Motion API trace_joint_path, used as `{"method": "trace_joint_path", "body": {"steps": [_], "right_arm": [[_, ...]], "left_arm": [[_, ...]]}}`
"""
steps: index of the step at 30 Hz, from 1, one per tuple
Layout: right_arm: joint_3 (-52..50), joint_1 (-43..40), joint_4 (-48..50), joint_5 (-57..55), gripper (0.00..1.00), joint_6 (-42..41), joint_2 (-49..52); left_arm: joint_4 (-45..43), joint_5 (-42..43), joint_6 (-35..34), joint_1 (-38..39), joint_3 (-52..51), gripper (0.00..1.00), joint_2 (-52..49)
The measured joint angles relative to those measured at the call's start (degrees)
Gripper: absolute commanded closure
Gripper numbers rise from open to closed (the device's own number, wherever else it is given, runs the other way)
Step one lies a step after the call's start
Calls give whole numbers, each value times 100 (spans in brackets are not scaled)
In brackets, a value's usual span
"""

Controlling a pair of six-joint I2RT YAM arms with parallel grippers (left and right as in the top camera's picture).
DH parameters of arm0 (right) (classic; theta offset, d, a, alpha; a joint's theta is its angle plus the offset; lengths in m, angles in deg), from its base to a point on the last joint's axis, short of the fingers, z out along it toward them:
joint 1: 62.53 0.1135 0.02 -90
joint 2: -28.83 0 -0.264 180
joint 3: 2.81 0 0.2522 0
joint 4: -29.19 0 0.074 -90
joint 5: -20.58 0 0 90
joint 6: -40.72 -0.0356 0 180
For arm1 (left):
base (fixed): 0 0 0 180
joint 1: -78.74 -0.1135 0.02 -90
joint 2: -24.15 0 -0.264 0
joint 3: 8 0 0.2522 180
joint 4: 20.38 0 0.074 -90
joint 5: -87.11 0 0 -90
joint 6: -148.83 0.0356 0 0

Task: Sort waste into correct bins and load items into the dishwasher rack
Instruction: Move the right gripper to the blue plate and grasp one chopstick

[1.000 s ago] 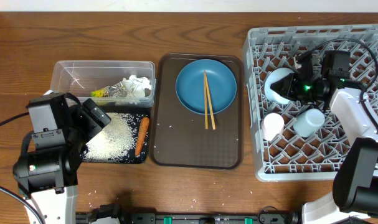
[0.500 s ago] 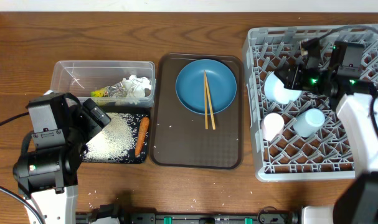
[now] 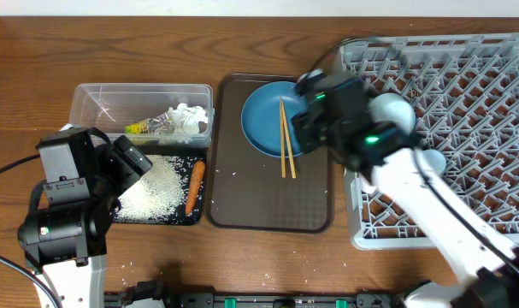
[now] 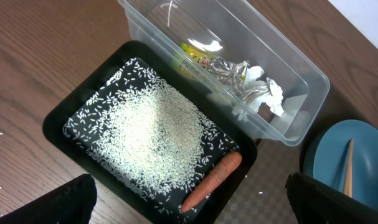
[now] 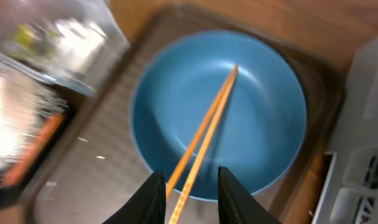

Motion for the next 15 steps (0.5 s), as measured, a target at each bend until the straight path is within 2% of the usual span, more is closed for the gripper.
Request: {"method": "trace_joint_path", "body": {"steps": [7, 15], "right_arm": [[0, 251, 92, -940, 73, -356, 1040], [0, 249, 216, -817, 74, -577, 1523]], "left_arm": [[0, 0, 0, 0, 0, 1, 0], [0, 0, 0, 0, 0, 1, 0]]}}
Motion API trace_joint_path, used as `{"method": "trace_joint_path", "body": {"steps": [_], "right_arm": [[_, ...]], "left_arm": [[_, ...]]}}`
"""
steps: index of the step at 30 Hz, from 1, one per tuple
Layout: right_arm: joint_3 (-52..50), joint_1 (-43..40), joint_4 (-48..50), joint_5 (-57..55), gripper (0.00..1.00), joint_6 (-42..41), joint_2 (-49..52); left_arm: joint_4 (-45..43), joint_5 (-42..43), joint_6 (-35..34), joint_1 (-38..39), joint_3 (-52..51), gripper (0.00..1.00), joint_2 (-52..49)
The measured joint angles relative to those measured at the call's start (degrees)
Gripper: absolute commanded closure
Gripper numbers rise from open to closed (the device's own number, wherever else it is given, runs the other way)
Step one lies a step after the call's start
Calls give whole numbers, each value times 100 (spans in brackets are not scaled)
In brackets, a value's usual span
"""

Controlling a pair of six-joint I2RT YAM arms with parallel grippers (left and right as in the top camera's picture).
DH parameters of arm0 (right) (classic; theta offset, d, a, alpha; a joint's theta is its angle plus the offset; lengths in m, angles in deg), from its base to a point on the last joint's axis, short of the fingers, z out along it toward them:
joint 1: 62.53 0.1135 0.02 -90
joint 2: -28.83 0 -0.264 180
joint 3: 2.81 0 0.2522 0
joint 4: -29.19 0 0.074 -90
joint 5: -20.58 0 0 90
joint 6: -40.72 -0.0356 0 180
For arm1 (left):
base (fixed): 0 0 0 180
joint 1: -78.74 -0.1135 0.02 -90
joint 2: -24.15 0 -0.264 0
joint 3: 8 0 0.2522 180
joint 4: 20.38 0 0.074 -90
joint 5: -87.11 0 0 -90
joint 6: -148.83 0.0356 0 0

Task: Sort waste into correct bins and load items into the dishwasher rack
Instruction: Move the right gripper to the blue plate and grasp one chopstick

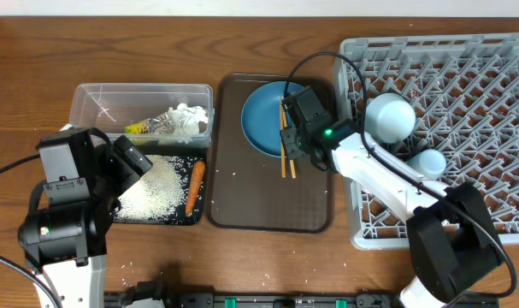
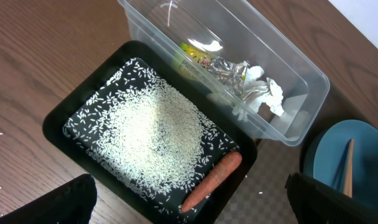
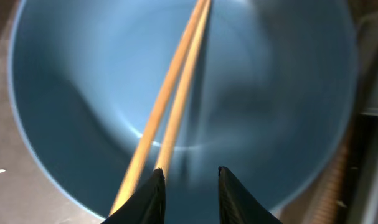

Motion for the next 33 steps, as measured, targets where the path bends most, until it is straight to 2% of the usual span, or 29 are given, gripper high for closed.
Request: {"method": "trace_joint_path", "body": {"steps": [11, 33], "right_arm": [[0, 2, -109, 282, 78, -367, 31], [-48, 258, -203, 326, 79, -584, 42]], "left_arm": [[0, 0, 0, 0, 0, 1, 0], [0, 0, 0, 0, 0, 1, 0]]}}
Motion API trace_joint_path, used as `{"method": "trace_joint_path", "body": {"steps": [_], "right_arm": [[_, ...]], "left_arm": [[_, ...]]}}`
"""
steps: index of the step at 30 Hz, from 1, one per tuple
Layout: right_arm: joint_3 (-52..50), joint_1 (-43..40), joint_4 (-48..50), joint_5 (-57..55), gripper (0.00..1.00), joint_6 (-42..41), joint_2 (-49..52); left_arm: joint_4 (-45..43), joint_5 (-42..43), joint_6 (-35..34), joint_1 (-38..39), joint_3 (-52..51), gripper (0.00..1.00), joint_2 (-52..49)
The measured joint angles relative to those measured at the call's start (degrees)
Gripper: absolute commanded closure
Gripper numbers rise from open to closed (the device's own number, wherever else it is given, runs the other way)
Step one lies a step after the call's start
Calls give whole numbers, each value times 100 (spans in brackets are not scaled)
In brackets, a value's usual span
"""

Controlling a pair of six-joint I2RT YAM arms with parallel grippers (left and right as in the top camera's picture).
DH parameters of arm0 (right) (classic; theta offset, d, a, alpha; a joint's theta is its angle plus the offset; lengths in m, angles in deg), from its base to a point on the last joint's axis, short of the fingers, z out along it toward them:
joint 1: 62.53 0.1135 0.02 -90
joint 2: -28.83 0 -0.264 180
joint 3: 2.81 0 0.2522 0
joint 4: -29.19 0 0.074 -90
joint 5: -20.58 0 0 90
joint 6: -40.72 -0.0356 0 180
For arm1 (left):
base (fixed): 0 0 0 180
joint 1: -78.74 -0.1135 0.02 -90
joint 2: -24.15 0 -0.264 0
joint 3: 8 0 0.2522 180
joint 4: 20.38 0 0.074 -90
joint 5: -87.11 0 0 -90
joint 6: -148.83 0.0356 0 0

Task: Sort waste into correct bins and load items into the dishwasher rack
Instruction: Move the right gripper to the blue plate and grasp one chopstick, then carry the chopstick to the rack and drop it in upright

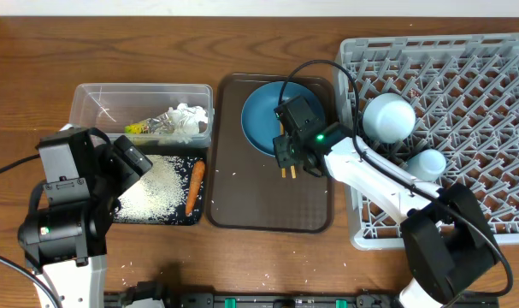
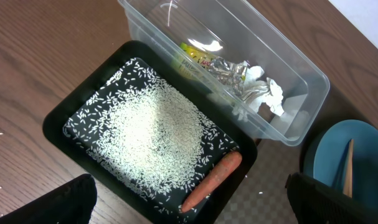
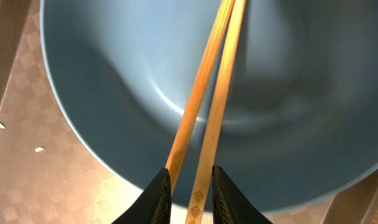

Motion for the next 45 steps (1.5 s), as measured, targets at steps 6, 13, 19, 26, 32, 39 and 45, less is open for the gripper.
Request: {"method": "trace_joint_path", "body": {"steps": [6, 13, 19, 26, 32, 39, 45], "right_arm": [[-13, 0, 2, -2, 79, 0, 0], [-13, 0, -22, -13, 78, 0, 0], [-22, 0, -166, -33, 79, -7, 0], [-22, 0, -225, -33, 79, -20, 2], [-22, 0, -361, -118, 83, -22, 2], [-22, 0, -365, -162, 93, -39, 2], [-22, -2, -203, -173, 99, -42, 2]], "left_arm": [[0, 0, 0, 0, 0, 0, 0], [0, 0, 0, 0, 0, 1, 0], [0, 0, 0, 0, 0, 1, 0], [0, 0, 0, 0, 0, 1, 0], [0, 0, 0, 0, 0, 1, 0], [0, 0, 0, 0, 0, 1, 0], [0, 0, 0, 0, 0, 1, 0]]}}
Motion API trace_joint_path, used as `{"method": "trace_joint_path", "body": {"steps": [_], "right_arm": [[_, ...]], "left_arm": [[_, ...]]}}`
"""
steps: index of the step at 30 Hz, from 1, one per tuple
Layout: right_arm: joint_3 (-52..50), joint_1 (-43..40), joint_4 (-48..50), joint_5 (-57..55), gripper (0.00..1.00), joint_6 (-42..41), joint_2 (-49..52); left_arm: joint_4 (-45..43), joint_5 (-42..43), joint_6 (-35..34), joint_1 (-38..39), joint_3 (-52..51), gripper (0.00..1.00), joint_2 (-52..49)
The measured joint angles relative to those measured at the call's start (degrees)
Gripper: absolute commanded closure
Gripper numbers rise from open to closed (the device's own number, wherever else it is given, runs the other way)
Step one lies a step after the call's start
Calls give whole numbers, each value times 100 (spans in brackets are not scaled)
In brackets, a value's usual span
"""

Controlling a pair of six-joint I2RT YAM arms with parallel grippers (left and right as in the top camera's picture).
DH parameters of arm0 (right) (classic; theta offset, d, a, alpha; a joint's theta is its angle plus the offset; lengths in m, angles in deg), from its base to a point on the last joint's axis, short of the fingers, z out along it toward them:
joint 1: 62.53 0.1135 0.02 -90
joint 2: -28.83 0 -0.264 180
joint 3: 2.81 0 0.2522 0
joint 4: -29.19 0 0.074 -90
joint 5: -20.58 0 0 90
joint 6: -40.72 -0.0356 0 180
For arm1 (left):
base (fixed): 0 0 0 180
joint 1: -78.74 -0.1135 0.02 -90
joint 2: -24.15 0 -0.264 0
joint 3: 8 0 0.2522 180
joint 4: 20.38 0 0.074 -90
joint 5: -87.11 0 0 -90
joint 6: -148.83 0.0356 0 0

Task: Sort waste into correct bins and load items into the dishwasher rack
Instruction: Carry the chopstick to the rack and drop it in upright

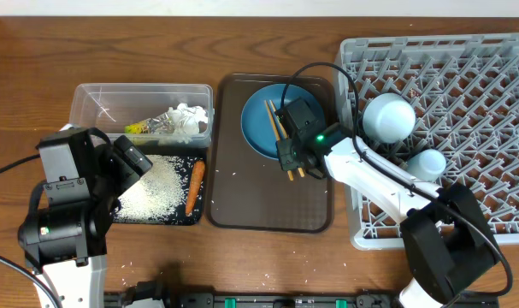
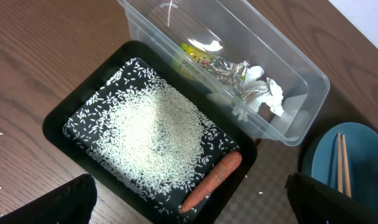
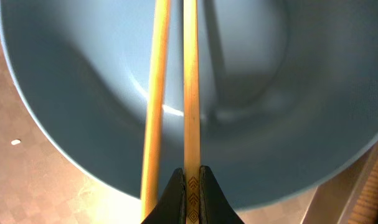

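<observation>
Two wooden chopsticks (image 1: 278,120) lie side by side across a blue bowl (image 1: 259,128) on the brown tray (image 1: 268,205). My right gripper (image 3: 190,186) is shut on the right-hand chopstick (image 3: 190,93) near its patterned end. The other chopstick (image 3: 155,93) lies just outside the left finger. In the overhead view the right gripper (image 1: 291,160) sits at the bowl's near rim. My left gripper (image 2: 189,202) hangs wide open and holds nothing, above the black tray (image 2: 58,118) of rice with a carrot (image 2: 212,179).
The grey dishwasher rack (image 1: 464,128) fills the right side and holds two white cups (image 1: 389,115). A clear bin (image 1: 144,111) with wrappers and crumpled paper stands at the back left. Rice grains lie scattered on the brown tray and the table.
My right gripper's fingers stood open astride both chopsticks; now they are shut on the right-hand one. The chopsticks' far tips have swung left across the bowl. The left arm is unchanged.
My right gripper was open, high over the bowl and chopsticks. Then it was lower, close above them, then astride both sticks at the bowl's near rim. Now it is shut on one stick. The left arm stayed over the rice tray throughout.
</observation>
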Motion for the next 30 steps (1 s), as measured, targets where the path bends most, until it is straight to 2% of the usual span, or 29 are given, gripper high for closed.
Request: {"method": "trace_joint_path", "body": {"steps": [7, 12, 21, 25, 30], "right_arm": [[136, -127, -35, -4, 99, 74, -7], [400, -518, -262, -24, 99, 227, -319], [549, -2028, -929, -79, 99, 778, -1563], [549, -2673, -1193, -101, 99, 992, -1674], [549, -3001, -1279, 155, 99, 1215, -1639]], "left_arm": [[0, 0, 0, 0, 0, 1, 0], [0, 0, 0, 0, 0, 1, 0], [0, 0, 0, 0, 0, 1, 0], [0, 0, 0, 0, 0, 1, 0], [0, 0, 0, 0, 0, 1, 0]]}}
